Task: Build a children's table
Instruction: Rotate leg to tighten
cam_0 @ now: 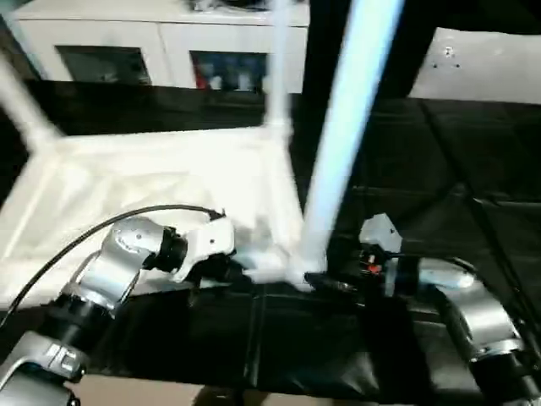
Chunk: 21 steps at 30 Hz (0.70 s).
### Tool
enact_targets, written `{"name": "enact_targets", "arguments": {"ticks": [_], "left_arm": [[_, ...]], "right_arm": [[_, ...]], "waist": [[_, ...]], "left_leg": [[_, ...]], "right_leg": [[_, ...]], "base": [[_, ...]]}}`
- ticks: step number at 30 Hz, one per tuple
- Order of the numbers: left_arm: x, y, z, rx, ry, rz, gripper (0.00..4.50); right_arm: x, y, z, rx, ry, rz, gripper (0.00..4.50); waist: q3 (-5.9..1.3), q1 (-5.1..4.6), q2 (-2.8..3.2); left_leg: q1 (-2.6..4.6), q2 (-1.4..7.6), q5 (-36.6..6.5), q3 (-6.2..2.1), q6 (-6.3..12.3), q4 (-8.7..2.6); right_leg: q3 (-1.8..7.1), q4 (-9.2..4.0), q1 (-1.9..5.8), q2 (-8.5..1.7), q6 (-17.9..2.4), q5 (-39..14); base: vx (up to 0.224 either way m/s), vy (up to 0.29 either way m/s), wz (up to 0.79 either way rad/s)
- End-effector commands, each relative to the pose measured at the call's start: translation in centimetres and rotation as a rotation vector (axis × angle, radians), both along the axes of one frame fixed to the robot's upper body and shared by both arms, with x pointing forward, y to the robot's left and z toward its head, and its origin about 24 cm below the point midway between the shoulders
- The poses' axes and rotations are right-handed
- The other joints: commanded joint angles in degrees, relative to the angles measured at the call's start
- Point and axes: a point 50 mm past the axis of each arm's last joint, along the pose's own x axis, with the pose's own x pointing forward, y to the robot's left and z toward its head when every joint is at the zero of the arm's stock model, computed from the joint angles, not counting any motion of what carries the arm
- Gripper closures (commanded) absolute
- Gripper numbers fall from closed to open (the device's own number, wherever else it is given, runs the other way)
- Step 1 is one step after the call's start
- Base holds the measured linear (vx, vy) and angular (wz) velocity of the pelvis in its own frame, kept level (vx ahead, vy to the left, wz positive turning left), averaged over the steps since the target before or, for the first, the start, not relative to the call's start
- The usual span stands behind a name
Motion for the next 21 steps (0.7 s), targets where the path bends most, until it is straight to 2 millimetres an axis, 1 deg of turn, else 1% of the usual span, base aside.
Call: {"name": "enact_targets", "arguments": {"ticks": [1,2,4,5,6,7,8,9,10,11,12,14,15,17,18,19,21], "left_arm": [[-0.2,-1.0,0.9,-0.010,-0.015,-0.121,4.50],[-0.1,-1.1,0.9,-0.004,-0.016,-0.138,4.50],[0.0,-1.1,0.9,0.007,-0.021,-0.161,4.50],[0.1,-1.1,1.0,0.009,-0.022,-0.164,4.50],[0.1,-1.1,1.0,0.011,-0.023,-0.169,4.50],[0.2,-1.1,1.0,0.013,-0.024,-0.172,4.50],[0.3,-1.1,1.0,0.018,-0.027,-0.178,4.50],[0.3,-1.1,1.0,0.020,-0.027,-0.181,4.50],[0.3,-1.1,1.0,0.021,-0.028,-0.183,4.50],[0.4,-1.1,1.0,0.022,-0.028,-0.185,4.50],[0.4,-1.0,1.0,0.023,-0.028,-0.186,4.50],[0.4,-0.9,1.0,0.027,-0.028,-0.190,4.50],[0.4,-0.8,0.9,0.032,-0.027,-0.191,4.50],[0.4,-0.8,0.8,0.034,-0.026,-0.195,4.50],[0.5,-0.7,0.8,0.035,-0.026,-0.196,4.50],[0.5,-0.7,0.8,0.037,-0.025,-0.197,4.50],[0.5,-0.7,0.7,0.039,-0.024,-0.199,4.50]], "right_arm": [[0.3,0.1,0.9,-0.013,-0.040,0.023,0.03],[0.4,0.3,1.0,-0.016,-0.043,0.041,0.03],[0.5,0.8,1.2,-0.012,-0.041,0.087,0.03],[0.5,0.9,1.2,-0.010,-0.038,0.096,0.29],[0.5,1.0,1.2,-0.008,-0.034,0.107,0.36],[0.5,1.0,1.3,-0.006,-0.032,0.115,0.36],[0.5,1.1,1.3,0.002,-0.022,0.128,0.42],[0.5,1.1,1.3,0.003,-0.019,0.132,0.70],[0.6,1.1,1.3,0.003,-0.017,0.135,0.70],[0.6,1.1,1.3,0.003,-0.011,0.142,0.79],[0.6,1.1,1.3,0.003,-0.010,0.145,0.83],[0.6,1.1,1.3,0.002,-0.004,0.152,1.04],[0.6,1.1,1.3,0.001,0.005,0.161,1.16],[0.6,1.2,1.2,0.004,0.011,0.166,1.26],[0.6,1.2,1.2,0.005,0.013,0.168,1.48],[0.6,1.1,1.2,0.002,0.018,0.171,1.48],[0.6,1.1,1.0,-0.002,0.026,0.175,1.64]], "waist": [[-3.63,-0.48,0.15],[-3.60,-0.50,-0.03],[-3.43,-0.61,0.07],[-3.39,-0.63,0.04],[-3.46,-0.60,0.14],[-3.45,-0.53,0.12],[-3.50,-0.54,0.10],[-3.54,-0.48,0.01],[-3.69,-0.47,-0.03],[-3.75,-0.45,-0.01],[-3.86,-0.45,-0.03],[-3.89,-0.42,-0.02],[-3.95,-0.33,0.02],[-4.00,-0.24,0.03],[-4.02,-0.25,0.01],[-4.03,-0.24,0.05],[-3.99,-0.26,0.06]], "left_leg": [[2.17,4.57,-7.89,-1.66,4.62,-3.63],[2.17,4.52,-8.38,-1.63,4.51,-3.65],[2.19,4.49,-10.03,-1.60,3.63,-3.87],[2.18,4.47,-10.74,-1.58,3.37,-3.92],[2.33,4.59,-11.24,-1.57,2.73,-3.98],[2.42,4.66,-11.46,-1.53,2.53,-3.99],[2.37,4.64,-11.13,-1.53,2.49,-3.96],[2.25,4.57,-10.27,-1.53,2.69,-3.90],[2.15,4.53,-9.04,-1.55,3.05,-3.77],[2.13,4.51,-8.46,-1.53,3.26,-3.69],[2.13,4.49,-7.55,-1.50,3.85,-3.50],[2.02,4.36,-6.63,-1.45,4.64,-3.31],[2.02,4.40,-6.38,-1.43,4.93,-3.23],[1.97,4.42,-6.17,-1.44,5.23,-3.12],[1.91,4.43,-5.97,-1.47,5.37,-3.11],[1.90,4.49,-6.07,-1.52,5.38,-3.13],[1.91,4.53,-6.87,-1.51,5.12,-3.15]], "right_leg": [[2.37,-3.30,1.36,-5.41,-15.53,7.91],[2.38,-3.40,1.32,-5.42,-15.52,7.19],[2.45,-3.68,1.18,-5.49,-15.40,3.78],[2.46,-3.77,1.19,-5.53,-15.38,2.68],[2.55,-3.79,1.14,-5.64,-15.27,1.72],[2.59,-3.82,1.02,-5.59,-15.24,1.65],[2.59,-3.72,1.05,-5.57,-15.28,2.22],[2.57,-3.61,1.11,-5.55,-15.25,3.33],[2.52,-3.42,1.22,-5.58,-15.23,5.00],[2.49,-3.33,1.22,-5.57,-15.26,5.92],[2.43,-3.14,1.18,-5.55,-15.42,7.70],[2.37,-3.05,1.16,-5.52,-15.59,8.97],[2.36,-3.01,1.17,-5.55,-15.59,9.35],[2.31,-2.94,1.15,-5.58,-15.68,9.74],[2.26,-2.86,1.17,-5.51,-15.68,9.99],[2.22,-2.83,1.10,-5.49,-15.72,9.72],[2.23,-2.85,1.06,-5.54,-15.90,8.80]], "base": [[0.000,0.000,0.00],[0.000,0.000,0.00],[0.000,0.000,0.00],[0.000,0.000,0.00],[0.000,0.000,0.00],[0.000,0.000,0.00],[0.000,0.000,0.00],[0.000,0.000,0.00],[0.000,0.000,0.00],[0.000,0.000,0.00],[0.000,0.000,0.00],[0.000,0.000,0.00],[0.000,0.000,0.00],[0.000,0.000,0.00],[0.000,0.000,0.00],[0.000,0.000,0.00],[0.000,0.000,0.00]]}}
